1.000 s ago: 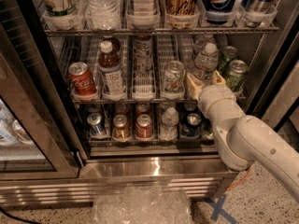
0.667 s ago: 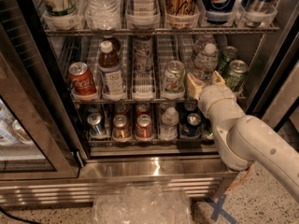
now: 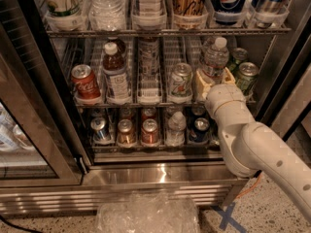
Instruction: Pick water bottle from middle shelf of fridge
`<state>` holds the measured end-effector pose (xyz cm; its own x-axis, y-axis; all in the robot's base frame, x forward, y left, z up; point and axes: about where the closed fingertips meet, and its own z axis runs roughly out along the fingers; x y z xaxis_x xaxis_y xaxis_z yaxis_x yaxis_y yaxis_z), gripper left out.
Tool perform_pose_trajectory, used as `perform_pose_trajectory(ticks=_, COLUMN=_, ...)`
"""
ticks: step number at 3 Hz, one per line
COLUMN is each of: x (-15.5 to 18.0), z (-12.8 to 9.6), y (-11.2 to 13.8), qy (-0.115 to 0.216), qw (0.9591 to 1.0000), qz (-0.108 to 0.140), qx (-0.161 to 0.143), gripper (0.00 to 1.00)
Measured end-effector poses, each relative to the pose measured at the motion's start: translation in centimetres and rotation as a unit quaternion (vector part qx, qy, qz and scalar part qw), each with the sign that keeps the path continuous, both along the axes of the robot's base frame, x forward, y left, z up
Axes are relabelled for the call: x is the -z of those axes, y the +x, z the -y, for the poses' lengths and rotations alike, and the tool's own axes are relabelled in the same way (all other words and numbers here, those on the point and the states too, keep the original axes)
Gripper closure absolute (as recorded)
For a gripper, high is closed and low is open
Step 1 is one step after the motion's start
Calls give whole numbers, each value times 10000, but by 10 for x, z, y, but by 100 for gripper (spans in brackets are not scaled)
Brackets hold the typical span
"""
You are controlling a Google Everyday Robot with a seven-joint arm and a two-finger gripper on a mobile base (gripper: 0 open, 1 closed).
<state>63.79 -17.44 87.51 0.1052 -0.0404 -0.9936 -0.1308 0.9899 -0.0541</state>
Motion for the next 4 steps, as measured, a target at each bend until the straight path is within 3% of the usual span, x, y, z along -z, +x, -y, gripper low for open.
perform_pose_trajectory(ticks=1, x=-8, z=0, y=-4, qy=61, qw=9999, qz=125, qx=14, gripper=100)
perform_pose_trajectory(ticks=2, x=-21, z=-3, y=-24, qy=202, qw=9996, qz=73, qx=-183, gripper=100)
perform_pose_trajectory(ticks=4, x=-39, z=24, y=-49, qy=132, qw=9961, qz=-546, qx=-679, gripper=100)
